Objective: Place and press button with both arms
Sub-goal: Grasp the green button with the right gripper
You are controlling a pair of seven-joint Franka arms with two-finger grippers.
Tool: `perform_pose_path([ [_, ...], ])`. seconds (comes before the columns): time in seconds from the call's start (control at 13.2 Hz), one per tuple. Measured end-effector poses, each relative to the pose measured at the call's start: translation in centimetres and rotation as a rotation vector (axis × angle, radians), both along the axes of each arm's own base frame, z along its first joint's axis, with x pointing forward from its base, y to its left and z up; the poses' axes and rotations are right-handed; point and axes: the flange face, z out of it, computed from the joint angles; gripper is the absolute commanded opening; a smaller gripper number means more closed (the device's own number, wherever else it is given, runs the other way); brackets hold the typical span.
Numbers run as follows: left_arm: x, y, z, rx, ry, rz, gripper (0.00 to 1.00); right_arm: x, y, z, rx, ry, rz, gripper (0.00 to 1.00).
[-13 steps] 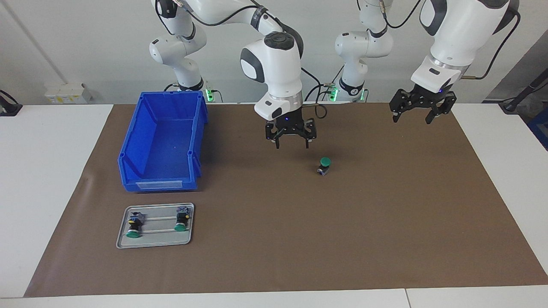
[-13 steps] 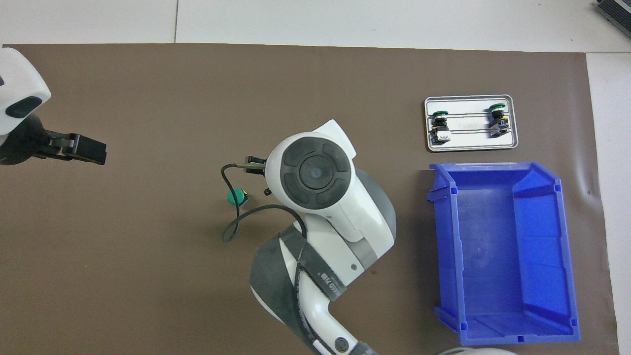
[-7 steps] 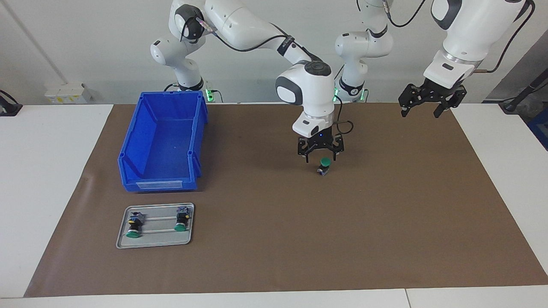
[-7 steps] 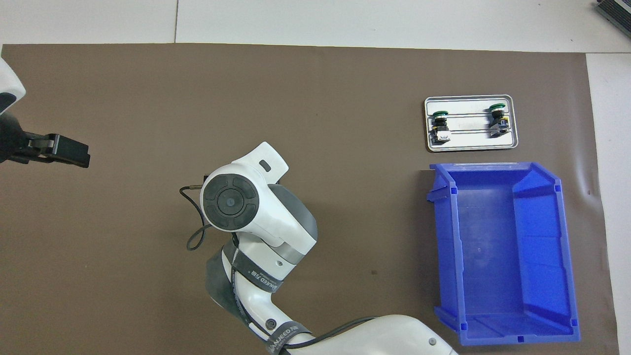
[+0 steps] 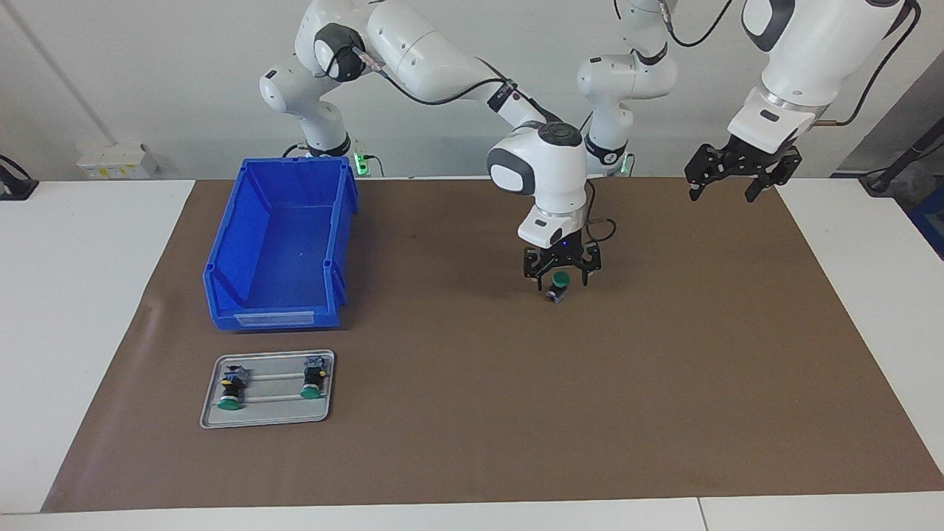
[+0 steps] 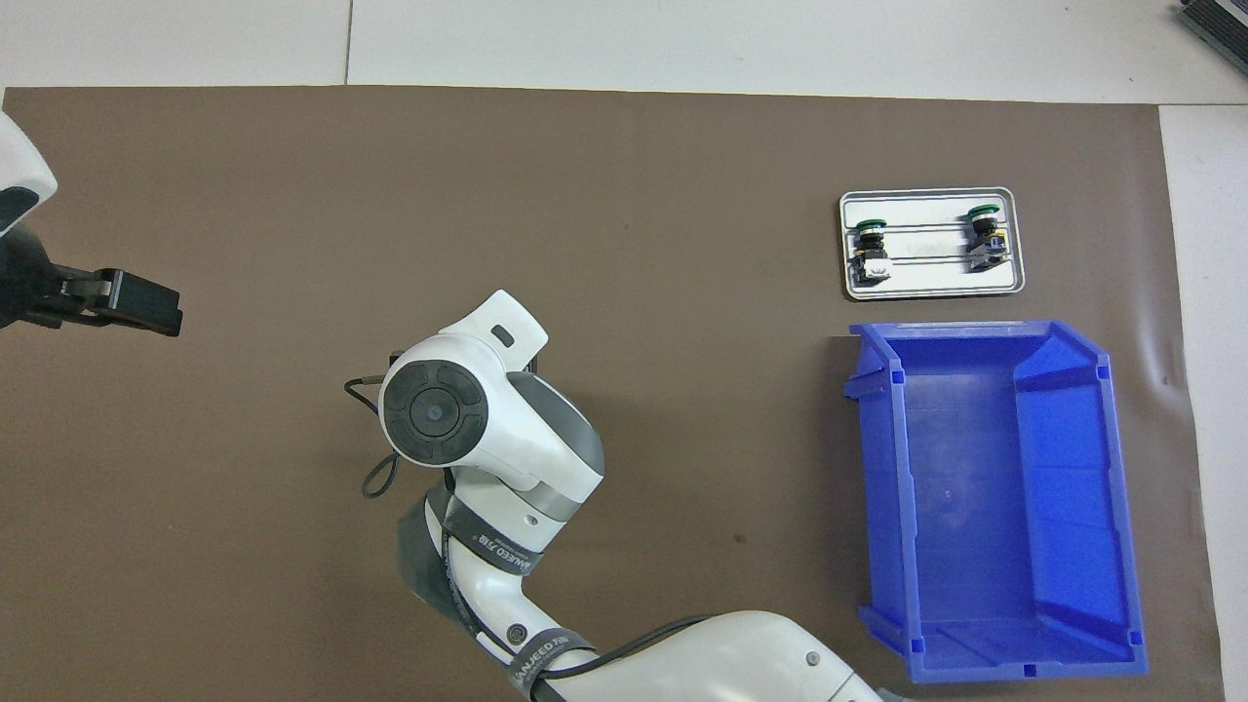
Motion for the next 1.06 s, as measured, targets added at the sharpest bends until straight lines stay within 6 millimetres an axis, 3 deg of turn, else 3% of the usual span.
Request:
perform_pose_path([
  [0.68, 0.0, 0.6, 0.0, -0.035, 0.006, 0.018, 1.0, -1.8, 0.4, -4.1, -0.018, 0.02, 0.025, 1.0],
  [1.06, -0.1, 0.7, 0.0, -0.034, 0.007, 0.026, 1.0, -1.6, 0.5, -4.4, 0.001, 0.002, 0.027, 0.85],
])
